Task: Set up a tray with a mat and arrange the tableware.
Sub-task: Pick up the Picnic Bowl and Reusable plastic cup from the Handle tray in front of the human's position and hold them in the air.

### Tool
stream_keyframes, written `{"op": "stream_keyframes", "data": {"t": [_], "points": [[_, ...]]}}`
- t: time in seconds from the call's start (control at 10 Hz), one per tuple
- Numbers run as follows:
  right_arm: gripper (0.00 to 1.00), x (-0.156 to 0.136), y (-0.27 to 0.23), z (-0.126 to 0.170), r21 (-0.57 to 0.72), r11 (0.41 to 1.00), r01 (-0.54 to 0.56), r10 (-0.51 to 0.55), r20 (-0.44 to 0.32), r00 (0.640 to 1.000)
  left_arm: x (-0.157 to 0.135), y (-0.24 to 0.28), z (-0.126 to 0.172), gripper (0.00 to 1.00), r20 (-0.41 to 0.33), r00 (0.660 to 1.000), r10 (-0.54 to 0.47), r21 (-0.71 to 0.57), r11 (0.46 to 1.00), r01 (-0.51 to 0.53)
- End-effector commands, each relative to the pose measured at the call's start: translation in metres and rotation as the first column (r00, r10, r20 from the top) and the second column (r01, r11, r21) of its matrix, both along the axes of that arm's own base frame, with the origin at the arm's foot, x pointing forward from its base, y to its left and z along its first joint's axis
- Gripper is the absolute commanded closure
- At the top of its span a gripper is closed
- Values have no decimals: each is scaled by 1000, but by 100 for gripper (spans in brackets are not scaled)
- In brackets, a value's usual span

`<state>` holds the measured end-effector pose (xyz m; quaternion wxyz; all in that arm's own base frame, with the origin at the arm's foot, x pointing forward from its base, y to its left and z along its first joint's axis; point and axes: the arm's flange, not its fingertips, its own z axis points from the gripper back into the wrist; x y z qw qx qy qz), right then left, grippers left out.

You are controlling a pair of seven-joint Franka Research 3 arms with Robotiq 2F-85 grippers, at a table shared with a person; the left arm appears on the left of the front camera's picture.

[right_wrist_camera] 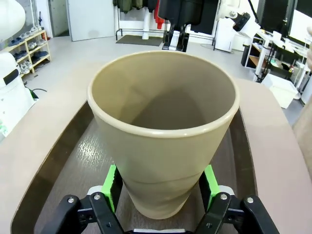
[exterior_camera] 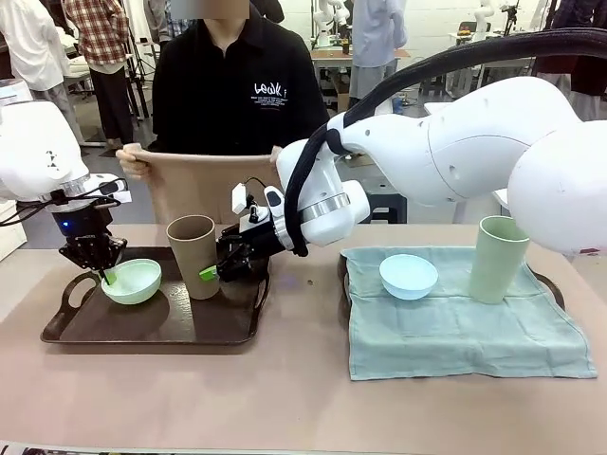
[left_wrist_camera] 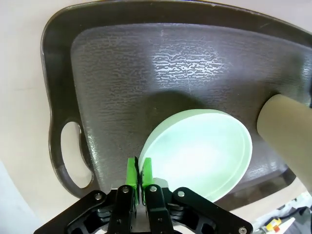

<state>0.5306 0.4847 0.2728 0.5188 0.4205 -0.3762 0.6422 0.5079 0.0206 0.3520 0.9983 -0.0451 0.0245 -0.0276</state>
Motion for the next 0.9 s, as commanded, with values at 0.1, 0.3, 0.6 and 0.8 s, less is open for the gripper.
{"op": "stream_keyframes", "data": {"t": [0.1,0.3,0.6,0.8], "points": [[100,-2,-2,-3,29,1000,-11,10,22,1000,2,-2,-1,100,-15,1000,3,24,1000,-2],[81,-3,-2,-3,26,1000,-13,13,24,1000,1,-2,1,100,-7,1000,7,17,1000,-7],[80,-3,-1,-2,34,999,-18,17,26,1000,-1,1,8,100,-10,1000,14,-14,1000,-14],[80,-3,1,0,70,997,-17,16,17,1000,-6,3,21,100,0,1000,18,-40,999,-18]]}}
